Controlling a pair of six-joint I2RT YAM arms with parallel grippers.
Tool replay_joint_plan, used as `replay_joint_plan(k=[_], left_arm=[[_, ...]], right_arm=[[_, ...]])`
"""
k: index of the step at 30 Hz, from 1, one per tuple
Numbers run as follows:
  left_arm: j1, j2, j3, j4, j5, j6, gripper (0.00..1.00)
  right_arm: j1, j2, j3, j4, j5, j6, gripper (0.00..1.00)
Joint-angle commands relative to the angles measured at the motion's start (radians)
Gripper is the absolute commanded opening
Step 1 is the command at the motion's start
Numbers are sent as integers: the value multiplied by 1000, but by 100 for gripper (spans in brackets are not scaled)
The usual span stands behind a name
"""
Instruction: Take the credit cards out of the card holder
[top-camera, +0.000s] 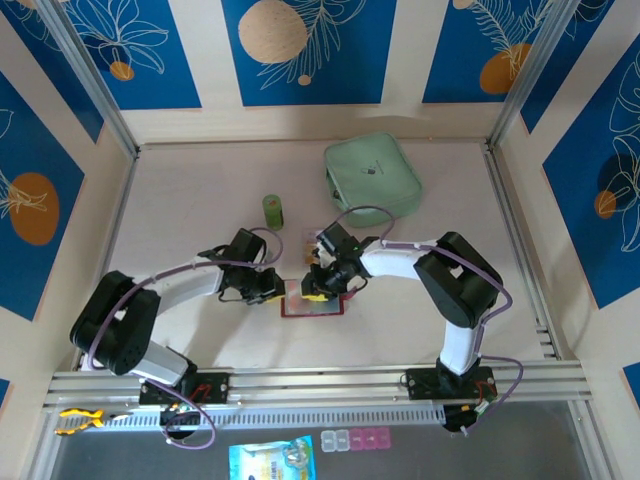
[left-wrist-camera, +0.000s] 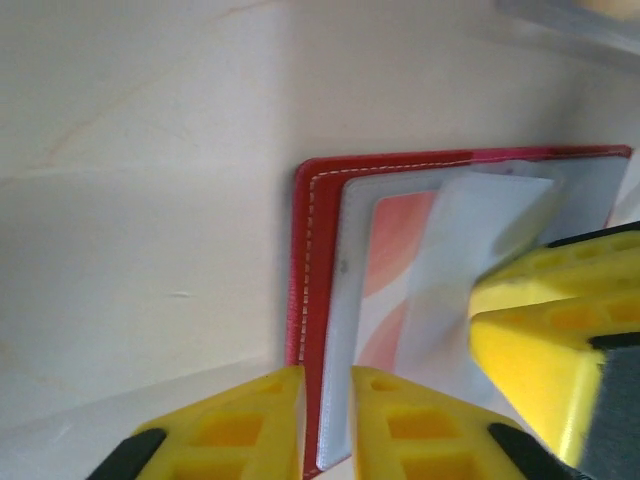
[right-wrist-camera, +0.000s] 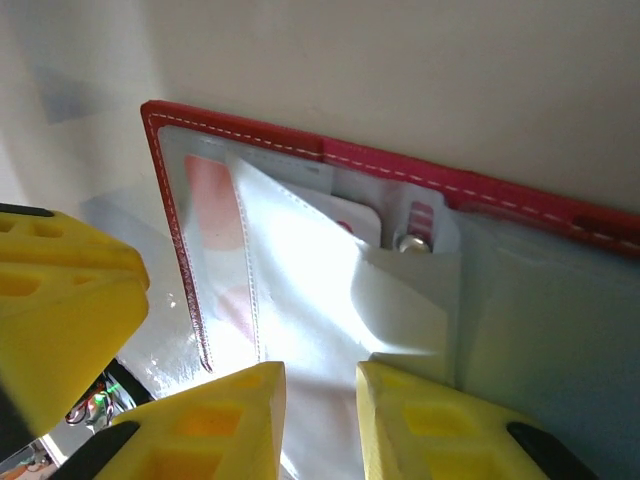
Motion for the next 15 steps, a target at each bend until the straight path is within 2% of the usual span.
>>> replay_joint_plan(k=[1,15], left_arm=[[-16,-15,5,30,39,-38,25],[-89,90,64,81,55,-83,32]], right_arm=[[-14,-14,-49,29,-37,8,27],[-70,-5,-149,159,-130,15,24]])
